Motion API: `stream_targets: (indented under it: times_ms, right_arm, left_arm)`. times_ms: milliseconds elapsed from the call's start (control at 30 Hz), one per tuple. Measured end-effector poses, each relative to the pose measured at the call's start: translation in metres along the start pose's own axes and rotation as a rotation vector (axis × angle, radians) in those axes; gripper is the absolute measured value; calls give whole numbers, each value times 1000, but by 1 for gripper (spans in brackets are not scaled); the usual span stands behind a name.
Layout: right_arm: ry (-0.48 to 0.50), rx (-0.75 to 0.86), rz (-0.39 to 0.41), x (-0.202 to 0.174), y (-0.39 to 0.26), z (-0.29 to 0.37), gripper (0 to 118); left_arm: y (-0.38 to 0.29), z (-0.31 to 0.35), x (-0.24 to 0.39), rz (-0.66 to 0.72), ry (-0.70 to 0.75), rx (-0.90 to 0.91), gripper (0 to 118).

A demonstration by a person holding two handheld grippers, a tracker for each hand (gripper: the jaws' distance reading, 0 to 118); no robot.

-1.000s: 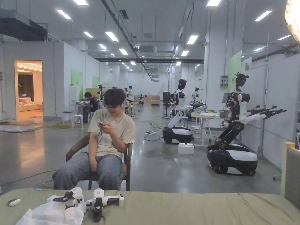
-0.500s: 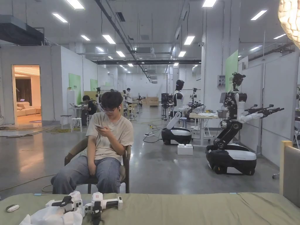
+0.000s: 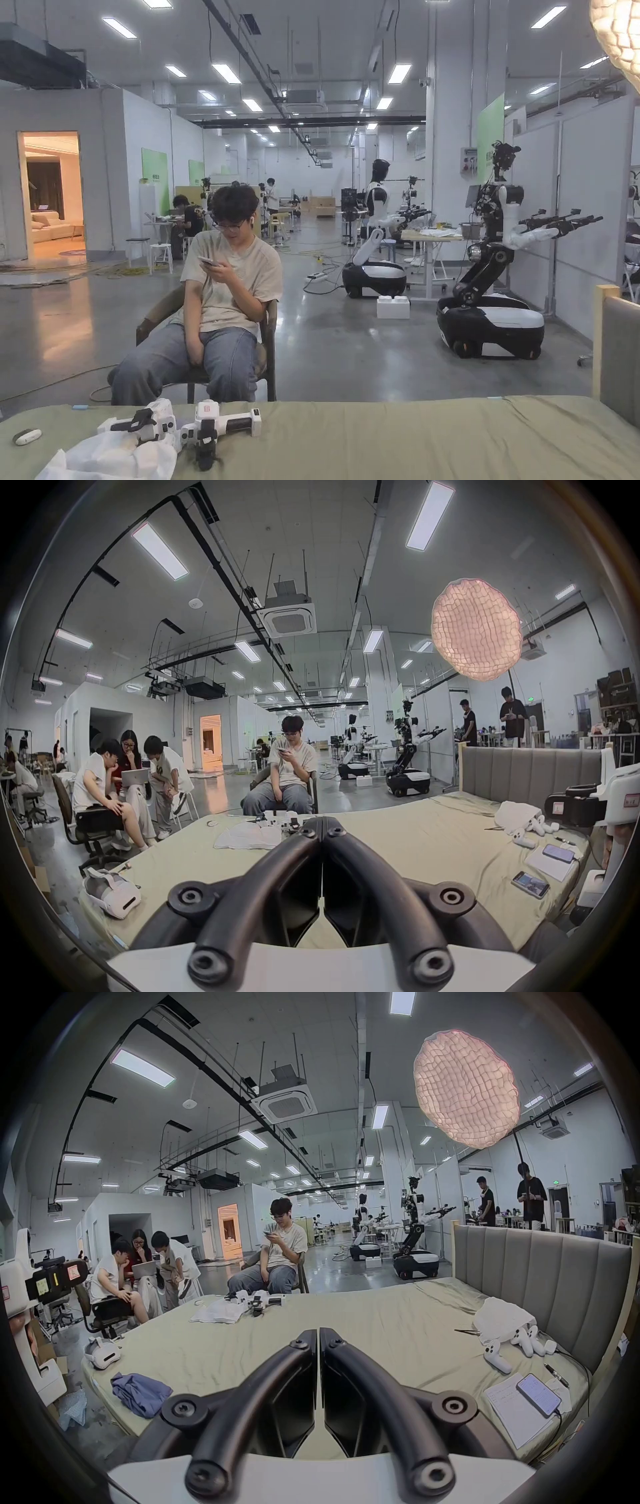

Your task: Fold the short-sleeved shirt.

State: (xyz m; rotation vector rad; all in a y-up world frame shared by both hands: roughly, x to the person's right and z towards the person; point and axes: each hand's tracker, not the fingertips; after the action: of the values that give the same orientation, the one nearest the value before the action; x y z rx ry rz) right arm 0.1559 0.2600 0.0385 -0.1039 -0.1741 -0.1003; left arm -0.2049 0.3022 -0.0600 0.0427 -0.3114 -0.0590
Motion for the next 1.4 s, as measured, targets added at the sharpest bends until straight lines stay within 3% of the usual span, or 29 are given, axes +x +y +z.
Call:
stream_targets:
  times_ms: [33, 67, 133, 233, 267, 300, 367, 400, 500, 933, 1133, 1400]
  right_arm:
    - [-2, 1, 3, 0, 0, 0, 2]
    - [-2, 5, 4, 0, 1, 0, 14]
    - [4, 7, -2, 1, 2, -2, 49]
    - [14, 9, 5, -1, 4, -4, 59]
    - [16, 20, 18, -2, 5, -4, 70]
    - [17, 26, 30, -3, 6, -5, 76]
    - [16, 32, 54, -7, 7, -5, 93]
    - [15, 37, 65, -8, 8, -5, 102]
    - [13, 57, 84, -11, 8, -4, 116]
    - [3, 66, 81, -11, 5, -3, 118]
    - [50, 51, -54, -1, 10, -1, 118]
    - [6, 44, -56, 2, 13, 1, 118]
  left_arm:
    - [0, 0, 2, -10, 12, 0, 4]
    - [0, 0, 1, -7, 13, 2, 11]
    - [2, 0, -1, 24, -5, 6, 27]
    - [3, 0, -3, 60, -29, 9, 41]
    - [3, -1, -2, 63, -28, 11, 65]
    - [3, 0, -2, 65, -25, 14, 81]
    - [4, 0, -1, 67, -17, 25, 108]
    - [4, 0, -1, 68, -20, 29, 113]
    - [5, 1, -1, 72, -27, 35, 116]
    - [4, 1, 1, 42, -8, 18, 116]
    - [3, 0, 0, 50, -7, 1, 116]
    - [5, -1, 1, 60, -13, 1, 116]
